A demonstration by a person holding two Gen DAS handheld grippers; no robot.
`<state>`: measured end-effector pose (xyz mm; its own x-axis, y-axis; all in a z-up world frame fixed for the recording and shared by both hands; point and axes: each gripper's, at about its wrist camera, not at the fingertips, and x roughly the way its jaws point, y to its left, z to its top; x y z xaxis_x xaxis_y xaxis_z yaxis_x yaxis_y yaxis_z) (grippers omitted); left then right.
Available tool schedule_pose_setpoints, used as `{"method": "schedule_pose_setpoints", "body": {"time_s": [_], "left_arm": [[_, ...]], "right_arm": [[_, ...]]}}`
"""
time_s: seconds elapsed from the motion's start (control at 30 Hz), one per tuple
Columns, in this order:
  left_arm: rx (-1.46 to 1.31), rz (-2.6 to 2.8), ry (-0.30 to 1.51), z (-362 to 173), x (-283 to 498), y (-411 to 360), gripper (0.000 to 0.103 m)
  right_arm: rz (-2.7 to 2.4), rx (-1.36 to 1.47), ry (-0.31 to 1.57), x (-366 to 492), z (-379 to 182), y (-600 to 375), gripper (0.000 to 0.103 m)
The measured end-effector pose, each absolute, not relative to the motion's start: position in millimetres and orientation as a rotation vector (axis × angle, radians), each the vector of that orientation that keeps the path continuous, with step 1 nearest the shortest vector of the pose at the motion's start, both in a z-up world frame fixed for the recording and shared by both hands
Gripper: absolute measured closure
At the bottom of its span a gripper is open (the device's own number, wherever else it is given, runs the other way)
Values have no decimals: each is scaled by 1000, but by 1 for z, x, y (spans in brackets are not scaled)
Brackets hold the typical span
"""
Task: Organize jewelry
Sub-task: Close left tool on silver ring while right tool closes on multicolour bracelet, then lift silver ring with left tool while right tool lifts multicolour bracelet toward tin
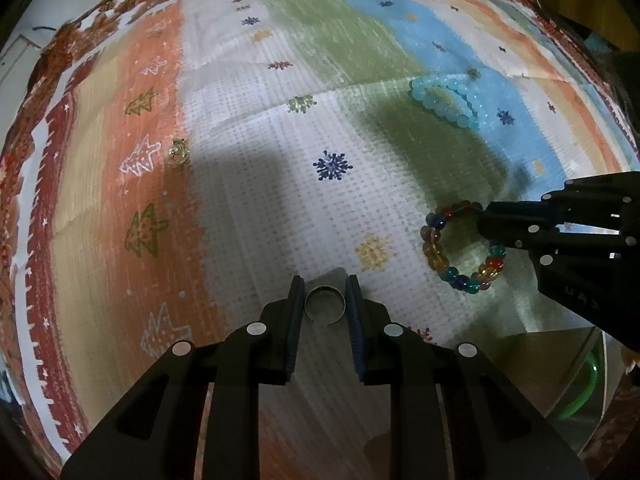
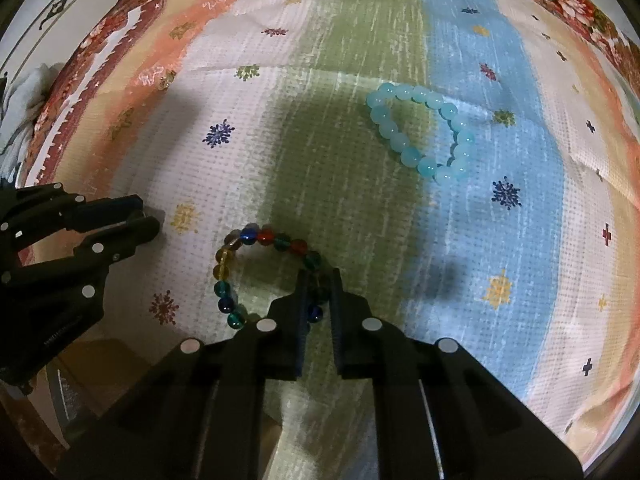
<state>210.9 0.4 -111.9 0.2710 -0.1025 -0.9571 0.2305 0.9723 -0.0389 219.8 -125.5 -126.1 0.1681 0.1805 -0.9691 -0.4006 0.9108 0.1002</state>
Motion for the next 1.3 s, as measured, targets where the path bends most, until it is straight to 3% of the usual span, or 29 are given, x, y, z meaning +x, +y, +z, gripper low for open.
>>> {"method": "schedule_pose_setpoints", "body": {"time_s": [1.3], "left_arm": [[34,-298,1135,-49,160,-3,82]], "right_arm": [[476,-111,1130,181,-40,-139,92]]}}
